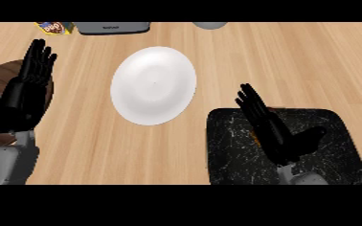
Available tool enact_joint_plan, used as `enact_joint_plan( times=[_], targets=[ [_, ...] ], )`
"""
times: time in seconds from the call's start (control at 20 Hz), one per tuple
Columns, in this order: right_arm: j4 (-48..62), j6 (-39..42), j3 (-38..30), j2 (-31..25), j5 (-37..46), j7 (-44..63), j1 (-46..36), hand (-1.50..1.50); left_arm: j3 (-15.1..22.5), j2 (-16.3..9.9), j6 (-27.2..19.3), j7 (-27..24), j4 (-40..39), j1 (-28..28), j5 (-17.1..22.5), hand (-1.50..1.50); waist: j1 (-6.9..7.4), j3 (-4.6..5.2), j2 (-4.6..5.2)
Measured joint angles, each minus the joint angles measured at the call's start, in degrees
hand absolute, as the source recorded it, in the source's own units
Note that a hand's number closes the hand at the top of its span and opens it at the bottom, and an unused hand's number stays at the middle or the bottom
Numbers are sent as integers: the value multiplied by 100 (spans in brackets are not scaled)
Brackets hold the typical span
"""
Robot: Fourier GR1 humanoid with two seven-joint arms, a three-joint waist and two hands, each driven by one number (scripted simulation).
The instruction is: Pick the sweet potato from the tray and place it in the plate
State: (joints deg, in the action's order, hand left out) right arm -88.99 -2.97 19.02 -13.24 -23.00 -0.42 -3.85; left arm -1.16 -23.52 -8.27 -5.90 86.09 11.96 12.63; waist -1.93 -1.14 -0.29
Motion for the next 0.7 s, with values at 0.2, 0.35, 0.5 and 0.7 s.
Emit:
enact_joint_plan(
  times=[0.2, 0.35, 0.5, 0.7],
  targets=[
    [359, -1320, -361, 53, 830, 202, -450, -150, 240, 35, -49, 147, -93, 46, -245, 0, 100, 85, 42],
    [786, -2071, -531, -392, 1656, 395, -651, 150, 368, -14, -15, 251, -164, 8, -364, 0, 188, 207, 143],
    [1393, -2375, -332, -1164, 2649, 801, -601, -150, 487, -22, 48, 351, -209, 7, -414, 0, 277, 290, 248],
    [2024, -3592, -273, -1102, 3691, 1694, -745, -150, 713, 94, 48, 582, -316, 50, -504, 0, 304, 228, 178]
  ],
)
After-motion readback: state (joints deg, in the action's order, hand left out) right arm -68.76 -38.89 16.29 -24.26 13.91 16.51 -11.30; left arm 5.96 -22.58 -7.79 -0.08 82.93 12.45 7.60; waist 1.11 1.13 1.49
